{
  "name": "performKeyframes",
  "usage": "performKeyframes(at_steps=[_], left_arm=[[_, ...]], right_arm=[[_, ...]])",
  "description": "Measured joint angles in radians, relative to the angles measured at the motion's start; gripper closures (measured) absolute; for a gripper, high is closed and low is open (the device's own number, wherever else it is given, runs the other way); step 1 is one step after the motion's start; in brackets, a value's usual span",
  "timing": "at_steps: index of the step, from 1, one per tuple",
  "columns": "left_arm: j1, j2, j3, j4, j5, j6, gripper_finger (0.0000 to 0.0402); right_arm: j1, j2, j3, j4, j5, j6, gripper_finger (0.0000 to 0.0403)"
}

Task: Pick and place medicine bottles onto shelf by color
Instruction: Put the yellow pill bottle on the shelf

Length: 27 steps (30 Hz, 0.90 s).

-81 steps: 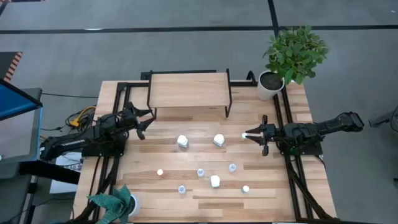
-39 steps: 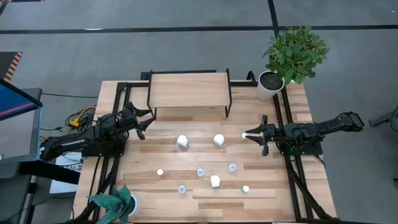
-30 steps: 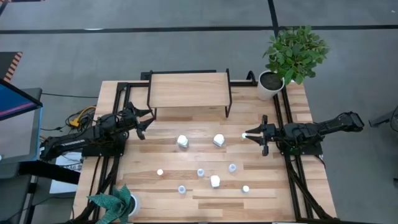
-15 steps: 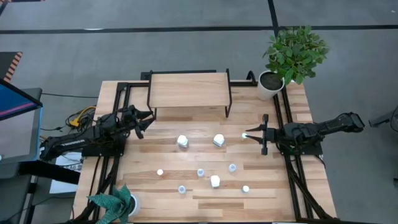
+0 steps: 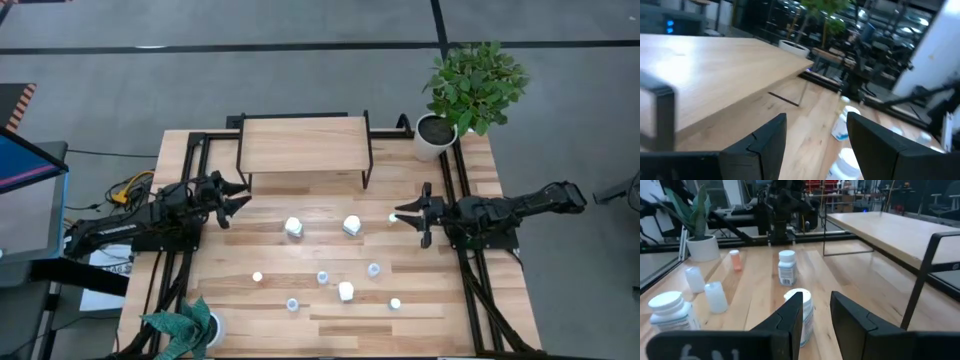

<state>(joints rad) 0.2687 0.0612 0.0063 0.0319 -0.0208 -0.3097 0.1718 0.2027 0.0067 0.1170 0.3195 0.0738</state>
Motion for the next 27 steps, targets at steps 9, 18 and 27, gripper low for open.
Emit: performKeyframes(at_steps=[9,18,27], left_arm=[[0.0,0.0,0.0,0.021,0.051,0.173,0.0205],[0.0,0.0,0.0,0.08,0.042,0.162,0.0205],[0.0,0.001,0.022,0.15,0.139,0.101,0.0205]], right_arm=[[-0.015,-0.001,0.002,0.126,0.009,-0.036,0.028],[-0.023,0.001,0.032,0.143,0.012,0.006,0.0193],[-0.022,0.0,0.037,0.262,-0.012,0.008,0.0139]])
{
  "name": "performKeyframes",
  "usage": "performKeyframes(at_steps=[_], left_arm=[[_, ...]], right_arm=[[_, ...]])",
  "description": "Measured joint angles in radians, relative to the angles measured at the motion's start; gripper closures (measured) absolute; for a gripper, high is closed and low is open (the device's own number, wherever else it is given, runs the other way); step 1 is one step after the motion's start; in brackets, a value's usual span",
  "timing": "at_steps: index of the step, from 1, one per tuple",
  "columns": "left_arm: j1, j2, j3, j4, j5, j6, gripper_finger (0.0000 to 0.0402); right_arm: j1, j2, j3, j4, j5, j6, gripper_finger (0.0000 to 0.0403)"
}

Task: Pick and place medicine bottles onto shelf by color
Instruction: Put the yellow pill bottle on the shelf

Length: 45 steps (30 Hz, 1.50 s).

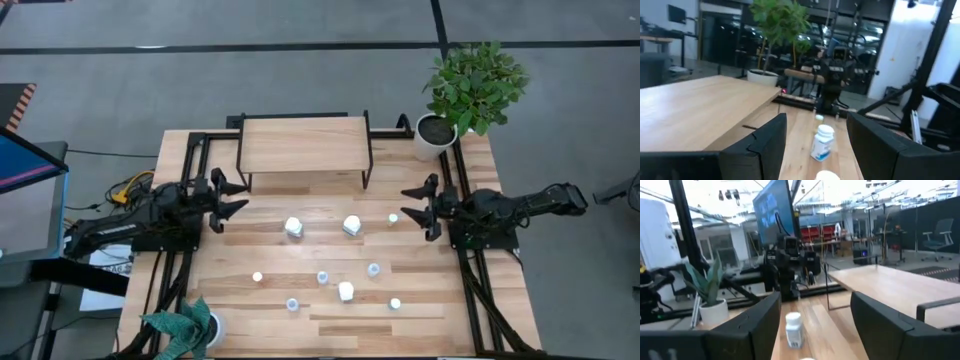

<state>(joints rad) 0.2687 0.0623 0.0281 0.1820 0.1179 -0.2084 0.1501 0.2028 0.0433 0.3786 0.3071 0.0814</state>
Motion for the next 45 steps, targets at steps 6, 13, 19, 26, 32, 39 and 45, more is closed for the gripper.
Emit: performKeyframes(at_steps=[6,13,19,26,32,39,45], left_arm=[[0.0,-0.001,0.055,0.02,0.062,0.064,0.0201],[0.0,-0.001,0.071,0.152,0.009,-0.058,0.0157],[0.0,-0.001,0.072,0.195,-0.044,-0.012,0.0123],[0.0,-0.001,0.073,0.248,-0.018,-0.015,0.012],[-0.017,0.038,0.075,0.205,-0.015,0.063,0.012],[-0.027,0.157,0.075,0.191,-0.021,0.109,0.012],[-0.067,0.275,0.145,0.111,-0.04,0.135,0.012]], right_arm=[[0.0,0.0,0.039,0.022,-0.018,-0.052,0.0138],[-0.006,0.04,0.119,0.0,-0.018,-0.029,0.0138],[-0.003,0.095,0.152,-0.084,-0.023,-0.032,0.0138],[0.028,0.215,0.329,-0.387,0.04,-0.023,0.0138],[0.021,0.391,0.639,-0.947,0.055,0.149,0.0138],[0.002,0.62,0.812,-1.333,0.051,0.312,0.0138],[-0.035,0.805,0.802,-1.355,-0.065,0.297,0.0138]])
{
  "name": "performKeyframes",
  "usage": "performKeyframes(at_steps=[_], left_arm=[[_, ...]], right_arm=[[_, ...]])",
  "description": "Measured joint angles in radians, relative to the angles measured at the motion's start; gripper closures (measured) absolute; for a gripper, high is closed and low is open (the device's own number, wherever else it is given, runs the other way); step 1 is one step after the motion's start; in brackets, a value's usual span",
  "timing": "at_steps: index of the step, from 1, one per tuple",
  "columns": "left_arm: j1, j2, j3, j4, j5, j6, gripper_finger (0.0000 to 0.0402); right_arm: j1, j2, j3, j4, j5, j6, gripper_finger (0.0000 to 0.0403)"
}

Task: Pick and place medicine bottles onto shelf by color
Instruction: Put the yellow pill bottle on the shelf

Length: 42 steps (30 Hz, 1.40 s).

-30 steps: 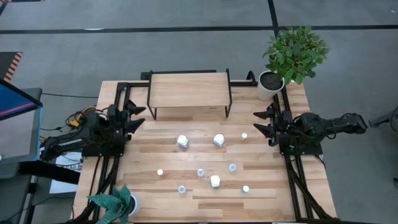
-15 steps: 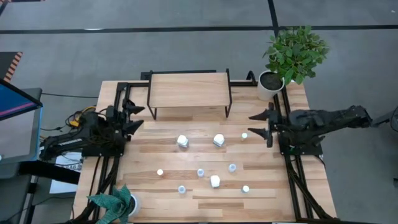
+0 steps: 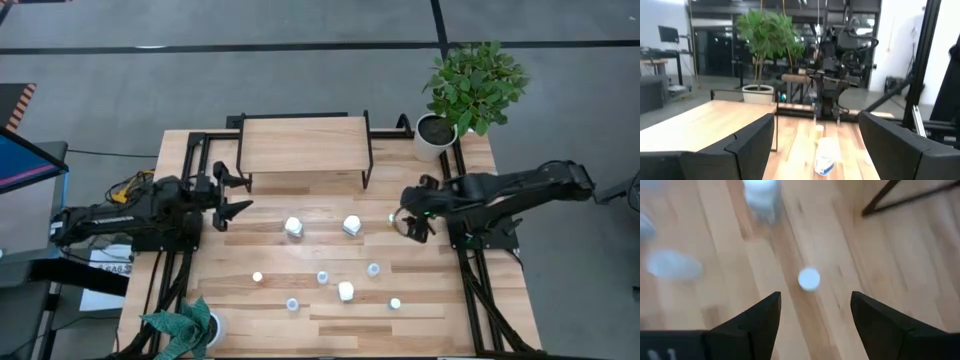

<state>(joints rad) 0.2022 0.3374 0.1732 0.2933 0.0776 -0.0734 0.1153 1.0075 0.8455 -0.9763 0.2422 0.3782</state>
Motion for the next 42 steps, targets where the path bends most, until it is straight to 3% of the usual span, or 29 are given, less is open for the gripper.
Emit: performKeyframes(at_steps=[10,19,28,36,42], left_arm=[[-0.043,0.136,0.16,-0.029,-0.075,0.073,0.012],[-0.043,0.142,0.166,-0.054,-0.13,0.122,0.012],[-0.043,0.142,0.166,-0.059,-0.131,0.121,0.012],[-0.043,0.142,0.166,-0.058,-0.131,0.122,0.012],[-0.043,0.142,0.166,-0.059,-0.13,0.122,0.012]], right_arm=[[-0.078,0.191,0.0,0.023,-0.067,-0.145,0.0138],[-0.172,0.302,0.0,0.074,-0.136,-0.193,0.0138],[-0.182,0.437,0.0,0.12,-0.165,-0.219,0.0138],[-0.191,0.472,0.0,0.126,-0.165,-0.222,0.0143],[-0.19,0.462,0.0,0.139,-0.165,-0.221,0.0187]])
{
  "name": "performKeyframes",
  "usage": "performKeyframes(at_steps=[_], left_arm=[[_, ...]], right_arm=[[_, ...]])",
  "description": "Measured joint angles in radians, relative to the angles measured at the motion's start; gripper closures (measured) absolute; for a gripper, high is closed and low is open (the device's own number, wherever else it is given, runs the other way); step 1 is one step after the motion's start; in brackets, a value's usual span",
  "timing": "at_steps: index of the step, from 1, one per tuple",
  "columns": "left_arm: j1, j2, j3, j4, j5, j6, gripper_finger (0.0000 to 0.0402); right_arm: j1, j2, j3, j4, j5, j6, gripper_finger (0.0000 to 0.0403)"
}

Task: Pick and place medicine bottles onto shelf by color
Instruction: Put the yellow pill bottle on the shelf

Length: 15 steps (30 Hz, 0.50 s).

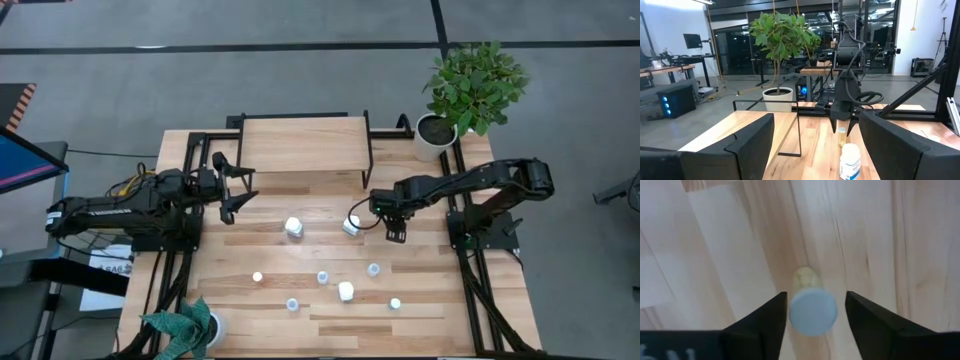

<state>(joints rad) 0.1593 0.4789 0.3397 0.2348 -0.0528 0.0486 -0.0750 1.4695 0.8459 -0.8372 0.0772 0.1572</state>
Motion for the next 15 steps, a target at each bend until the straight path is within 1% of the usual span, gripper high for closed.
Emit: performKeyframes(at_steps=[10,12,15], left_arm=[[0.0,0.0,0.0,-0.009,0.0,0.0,0.012],[0.0,0.0,0.0,-0.014,0.0,0.0,0.012],[0.0,0.0,0.0,-0.023,0.0,0.0,0.012]], right_arm=[[0.0,0.005,0.012,0.004,0.0,0.001,0.0291],[0.0,0.005,0.039,0.0,0.0,-0.003,0.0302],[0.0,0.005,0.1,-0.024,0.0,-0.04,0.0303]])
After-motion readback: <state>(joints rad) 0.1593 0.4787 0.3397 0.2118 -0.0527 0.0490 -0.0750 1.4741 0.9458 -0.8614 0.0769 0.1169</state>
